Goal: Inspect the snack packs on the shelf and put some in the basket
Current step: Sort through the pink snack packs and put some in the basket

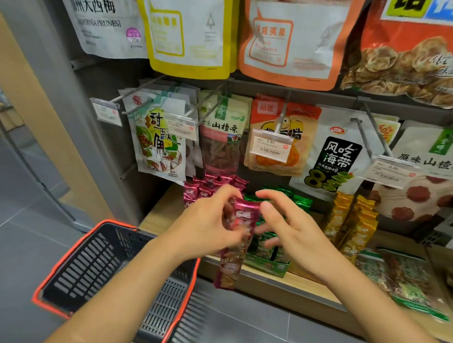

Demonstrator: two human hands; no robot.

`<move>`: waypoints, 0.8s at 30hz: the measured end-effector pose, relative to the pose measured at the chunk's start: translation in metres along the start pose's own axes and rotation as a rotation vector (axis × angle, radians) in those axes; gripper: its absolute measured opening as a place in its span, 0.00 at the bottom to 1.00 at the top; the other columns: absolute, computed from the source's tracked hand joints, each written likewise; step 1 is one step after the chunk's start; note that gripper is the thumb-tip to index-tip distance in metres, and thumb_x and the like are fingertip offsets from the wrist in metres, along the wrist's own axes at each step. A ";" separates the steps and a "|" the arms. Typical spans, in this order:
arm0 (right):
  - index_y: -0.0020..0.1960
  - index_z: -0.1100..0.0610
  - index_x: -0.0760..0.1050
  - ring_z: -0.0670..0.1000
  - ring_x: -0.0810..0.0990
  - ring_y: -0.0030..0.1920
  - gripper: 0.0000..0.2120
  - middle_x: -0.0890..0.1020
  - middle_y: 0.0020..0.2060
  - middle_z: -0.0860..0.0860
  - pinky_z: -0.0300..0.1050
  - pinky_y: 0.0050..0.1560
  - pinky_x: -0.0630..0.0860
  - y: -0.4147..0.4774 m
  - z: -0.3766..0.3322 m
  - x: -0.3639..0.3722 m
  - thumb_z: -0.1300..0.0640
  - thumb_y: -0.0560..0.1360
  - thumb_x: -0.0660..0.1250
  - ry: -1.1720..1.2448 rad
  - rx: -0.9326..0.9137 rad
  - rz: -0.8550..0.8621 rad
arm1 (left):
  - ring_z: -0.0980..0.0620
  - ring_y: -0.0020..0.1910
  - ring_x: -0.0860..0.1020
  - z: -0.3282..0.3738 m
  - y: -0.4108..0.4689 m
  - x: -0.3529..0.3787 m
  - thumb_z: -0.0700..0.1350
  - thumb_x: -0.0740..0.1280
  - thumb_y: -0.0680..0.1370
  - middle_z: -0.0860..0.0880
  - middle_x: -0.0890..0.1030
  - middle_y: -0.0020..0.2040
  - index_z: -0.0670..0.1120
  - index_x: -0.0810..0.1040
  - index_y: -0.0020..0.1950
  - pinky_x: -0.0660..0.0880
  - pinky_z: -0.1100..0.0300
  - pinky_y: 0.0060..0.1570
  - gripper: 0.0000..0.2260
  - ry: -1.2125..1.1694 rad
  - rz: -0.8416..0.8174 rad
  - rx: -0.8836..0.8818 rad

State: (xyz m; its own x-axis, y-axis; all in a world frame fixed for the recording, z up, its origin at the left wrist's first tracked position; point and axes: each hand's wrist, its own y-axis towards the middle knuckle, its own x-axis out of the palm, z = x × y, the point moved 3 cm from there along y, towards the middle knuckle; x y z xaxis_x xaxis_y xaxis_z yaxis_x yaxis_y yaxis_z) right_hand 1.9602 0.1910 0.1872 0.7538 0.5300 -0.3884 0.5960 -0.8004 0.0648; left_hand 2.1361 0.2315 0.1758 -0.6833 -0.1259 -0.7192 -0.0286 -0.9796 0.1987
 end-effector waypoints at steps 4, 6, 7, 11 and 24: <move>0.69 0.44 0.68 0.43 0.79 0.42 0.18 0.79 0.52 0.41 0.40 0.44 0.76 0.024 0.025 0.000 0.48 0.80 0.63 -0.544 -0.002 -0.041 | 0.58 0.43 0.80 -0.018 0.002 -0.021 0.58 0.72 0.72 0.59 0.82 0.49 0.67 0.64 0.63 0.76 0.56 0.45 0.24 0.119 0.073 -0.014; 0.71 0.47 0.67 0.46 0.78 0.56 0.19 0.78 0.60 0.46 0.45 0.55 0.76 0.040 0.036 0.003 0.51 0.80 0.62 -0.725 -0.043 -0.046 | 0.58 0.42 0.78 -0.026 0.004 -0.027 0.59 0.69 0.74 0.59 0.81 0.48 0.65 0.67 0.64 0.74 0.56 0.44 0.21 0.225 0.118 -0.009; 0.71 0.48 0.67 0.50 0.75 0.61 0.20 0.77 0.64 0.47 0.48 0.60 0.74 0.048 0.041 0.007 0.52 0.80 0.62 -0.796 -0.064 -0.055 | 0.58 0.43 0.77 -0.030 0.005 -0.026 0.58 0.69 0.75 0.59 0.80 0.47 0.63 0.69 0.64 0.74 0.57 0.45 0.19 0.222 0.134 -0.016; 0.73 0.49 0.65 0.54 0.66 0.70 0.22 0.71 0.70 0.49 0.54 0.65 0.70 0.075 0.064 0.027 0.53 0.79 0.61 -1.020 -0.165 -0.113 | 0.61 0.43 0.75 -0.043 0.015 -0.016 0.52 0.72 0.75 0.56 0.80 0.50 0.56 0.79 0.60 0.74 0.60 0.49 0.15 0.191 0.201 -0.045; 0.67 0.49 0.70 0.52 0.73 0.64 0.20 0.77 0.63 0.48 0.50 0.62 0.70 0.090 0.099 0.019 0.55 0.76 0.66 -1.041 -0.132 -0.210 | 0.56 0.55 0.78 -0.067 0.037 0.011 0.45 0.75 0.72 0.54 0.82 0.54 0.53 0.81 0.58 0.74 0.58 0.60 0.15 0.189 0.134 -0.056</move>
State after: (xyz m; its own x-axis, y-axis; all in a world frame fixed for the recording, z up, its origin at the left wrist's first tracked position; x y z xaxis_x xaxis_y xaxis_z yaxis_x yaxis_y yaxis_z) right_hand 2.0005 0.1010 0.0949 0.0627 0.1032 -0.9927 0.7584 -0.6514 -0.0198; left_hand 2.1761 0.1839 0.1308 -0.5296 -0.2776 -0.8015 0.0975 -0.9586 0.2676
